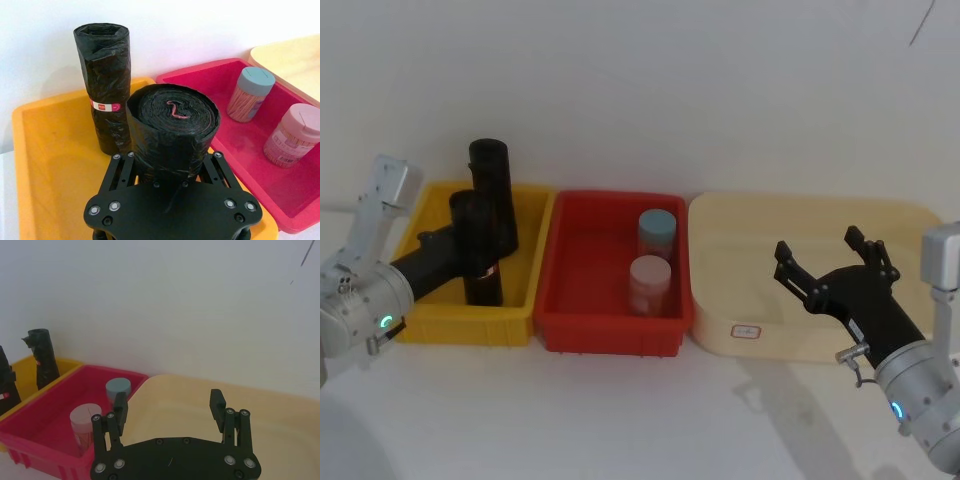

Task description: Pick up the garbage bag with the one hand and transfer it to the other hand.

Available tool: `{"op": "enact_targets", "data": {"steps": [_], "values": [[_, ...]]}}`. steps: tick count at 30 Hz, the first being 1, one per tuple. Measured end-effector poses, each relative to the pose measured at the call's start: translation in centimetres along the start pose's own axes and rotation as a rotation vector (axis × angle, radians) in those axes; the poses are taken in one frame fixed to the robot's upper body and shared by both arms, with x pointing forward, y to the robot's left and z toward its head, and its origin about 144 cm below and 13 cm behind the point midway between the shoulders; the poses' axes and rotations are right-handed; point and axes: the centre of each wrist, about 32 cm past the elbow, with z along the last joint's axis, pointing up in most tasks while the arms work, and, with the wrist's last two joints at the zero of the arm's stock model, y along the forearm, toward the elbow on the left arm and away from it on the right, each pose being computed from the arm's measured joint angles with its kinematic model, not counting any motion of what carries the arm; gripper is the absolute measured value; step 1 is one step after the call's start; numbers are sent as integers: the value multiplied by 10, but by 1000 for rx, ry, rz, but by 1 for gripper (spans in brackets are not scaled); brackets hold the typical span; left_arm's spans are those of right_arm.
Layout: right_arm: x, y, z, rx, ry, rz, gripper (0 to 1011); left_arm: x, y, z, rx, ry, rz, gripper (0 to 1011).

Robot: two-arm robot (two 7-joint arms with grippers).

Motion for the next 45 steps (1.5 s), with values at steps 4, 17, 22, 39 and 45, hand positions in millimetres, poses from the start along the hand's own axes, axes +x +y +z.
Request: {"op": "enact_targets", "data": {"steps": [4, 17, 22, 39, 45], "values": [[0, 0, 0, 0, 0, 0, 1000, 0, 0, 0, 0, 0, -1, 466], [3, 7, 7, -28, -1, 47, 1000, 0, -1, 0, 1, 0, -1, 440], [4, 17, 15, -65, 3, 101, 1000, 0, -1, 0, 1, 0, -1, 440], [-3, 46, 36, -129, 21, 210, 1000, 0, -1, 0, 1, 0, -1, 440], [-7, 53, 38, -155, 31, 233, 999, 0, -1, 0, 1, 0, -1, 440]]}}
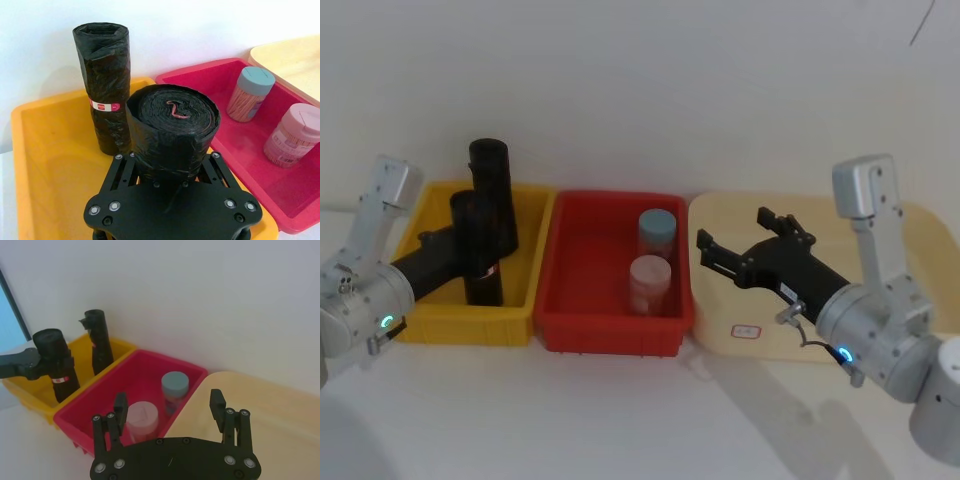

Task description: Pick up the garbage bag with the one hand and transfer it to the other hand.

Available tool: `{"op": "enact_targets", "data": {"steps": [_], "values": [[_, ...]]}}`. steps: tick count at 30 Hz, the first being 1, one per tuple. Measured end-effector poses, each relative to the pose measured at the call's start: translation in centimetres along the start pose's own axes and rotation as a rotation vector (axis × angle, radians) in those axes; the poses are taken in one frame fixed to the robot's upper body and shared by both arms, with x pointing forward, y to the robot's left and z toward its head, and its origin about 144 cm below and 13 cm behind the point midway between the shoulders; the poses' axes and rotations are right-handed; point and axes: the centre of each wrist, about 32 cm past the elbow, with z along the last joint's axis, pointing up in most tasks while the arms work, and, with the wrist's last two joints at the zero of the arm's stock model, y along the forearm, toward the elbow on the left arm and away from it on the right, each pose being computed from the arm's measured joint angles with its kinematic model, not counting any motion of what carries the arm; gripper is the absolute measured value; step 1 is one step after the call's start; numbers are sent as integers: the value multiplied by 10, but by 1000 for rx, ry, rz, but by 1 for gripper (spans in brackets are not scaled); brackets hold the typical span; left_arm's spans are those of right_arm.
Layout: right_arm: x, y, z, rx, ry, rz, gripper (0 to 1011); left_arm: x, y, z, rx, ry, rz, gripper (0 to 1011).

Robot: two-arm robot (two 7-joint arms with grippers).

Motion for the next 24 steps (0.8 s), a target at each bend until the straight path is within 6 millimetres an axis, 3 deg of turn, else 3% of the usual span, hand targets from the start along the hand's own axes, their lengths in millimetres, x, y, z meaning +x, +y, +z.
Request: {"op": "enact_targets", "data": {"steps": [24], "values": [[-12, 52, -4, -132, -47, 64, 1000, 0, 0, 0, 0, 0, 0, 440]]}}
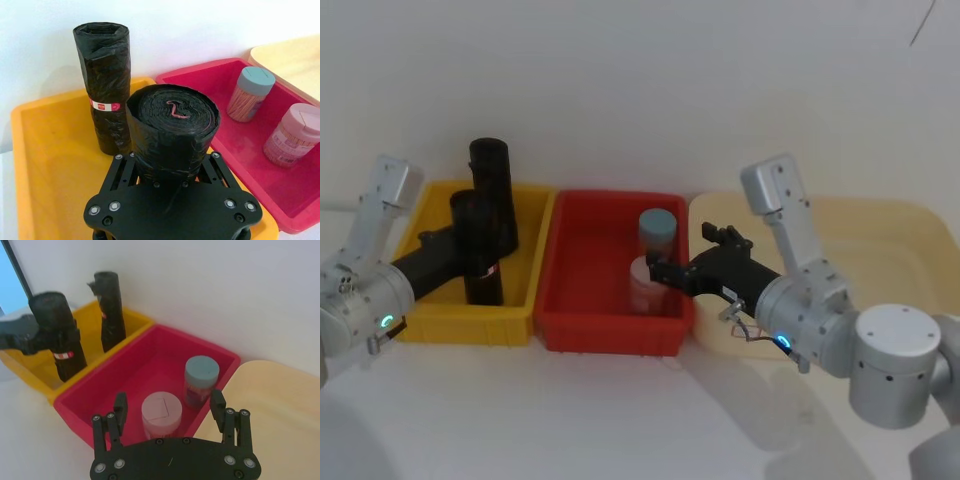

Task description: Pick up the garbage bag with the one hand and transfer it to the other hand.

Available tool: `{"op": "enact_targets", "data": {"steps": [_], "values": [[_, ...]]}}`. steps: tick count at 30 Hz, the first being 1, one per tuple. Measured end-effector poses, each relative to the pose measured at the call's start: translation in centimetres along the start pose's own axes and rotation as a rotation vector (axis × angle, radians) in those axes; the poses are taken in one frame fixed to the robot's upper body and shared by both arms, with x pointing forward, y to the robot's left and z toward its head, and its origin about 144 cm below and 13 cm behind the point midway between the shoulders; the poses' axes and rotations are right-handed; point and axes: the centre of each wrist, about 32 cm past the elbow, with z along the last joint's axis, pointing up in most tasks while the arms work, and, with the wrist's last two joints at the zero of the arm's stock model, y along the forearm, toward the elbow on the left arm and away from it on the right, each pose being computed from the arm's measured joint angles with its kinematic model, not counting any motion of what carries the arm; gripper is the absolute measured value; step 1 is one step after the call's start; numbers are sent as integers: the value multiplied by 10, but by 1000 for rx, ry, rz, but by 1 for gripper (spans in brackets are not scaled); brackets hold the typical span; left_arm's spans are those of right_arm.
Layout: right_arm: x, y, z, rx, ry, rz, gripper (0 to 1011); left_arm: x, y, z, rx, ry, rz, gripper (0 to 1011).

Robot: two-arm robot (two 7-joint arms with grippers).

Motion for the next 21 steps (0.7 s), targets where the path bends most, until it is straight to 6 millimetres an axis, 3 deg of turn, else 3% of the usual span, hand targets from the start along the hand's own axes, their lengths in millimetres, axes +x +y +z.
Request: {"op": "enact_targets", "data": {"steps": [21], "values": [[4, 33, -7, -98, -59, 13, 1000, 0, 0, 0, 0, 0, 0, 440]]}}
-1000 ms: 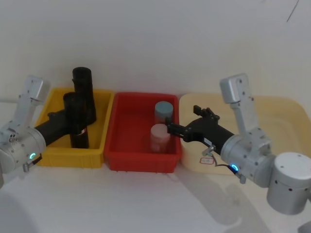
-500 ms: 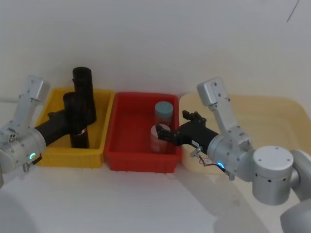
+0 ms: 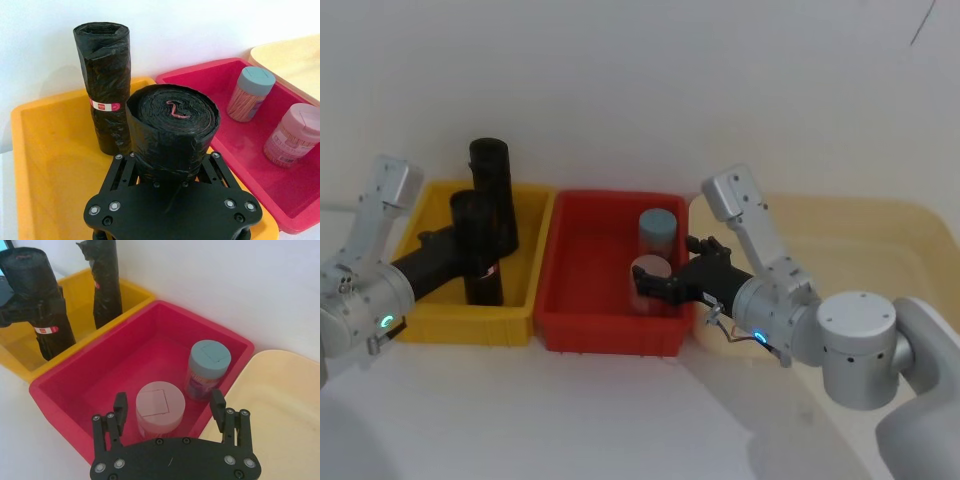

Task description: Pick up the garbage bag with the one hand and transfer it to the other hand.

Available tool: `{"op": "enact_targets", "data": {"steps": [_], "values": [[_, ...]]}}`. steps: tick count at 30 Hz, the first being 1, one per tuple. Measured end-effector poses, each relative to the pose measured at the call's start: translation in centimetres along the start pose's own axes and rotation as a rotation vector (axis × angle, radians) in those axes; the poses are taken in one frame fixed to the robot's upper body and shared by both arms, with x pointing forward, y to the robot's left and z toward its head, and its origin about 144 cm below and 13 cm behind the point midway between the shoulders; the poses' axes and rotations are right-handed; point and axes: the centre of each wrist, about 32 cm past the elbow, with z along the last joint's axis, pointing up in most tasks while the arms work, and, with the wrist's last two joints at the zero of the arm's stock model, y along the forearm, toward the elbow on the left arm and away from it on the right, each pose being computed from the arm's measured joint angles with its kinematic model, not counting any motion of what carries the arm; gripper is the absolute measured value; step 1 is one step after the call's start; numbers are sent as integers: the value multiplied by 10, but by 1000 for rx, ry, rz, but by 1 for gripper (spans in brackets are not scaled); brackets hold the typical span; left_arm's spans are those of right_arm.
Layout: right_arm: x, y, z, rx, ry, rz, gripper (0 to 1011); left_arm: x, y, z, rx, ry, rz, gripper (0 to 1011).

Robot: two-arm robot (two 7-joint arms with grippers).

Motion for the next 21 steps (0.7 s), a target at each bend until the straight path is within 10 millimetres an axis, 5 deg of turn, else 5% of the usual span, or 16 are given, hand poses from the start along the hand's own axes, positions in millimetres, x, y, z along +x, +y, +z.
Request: {"op": "enact_targets", "data": {"steps": [21], "values": [[2, 18, 5, -78, -8, 19, 999, 0, 0, 0, 0, 0, 0, 440]]}}
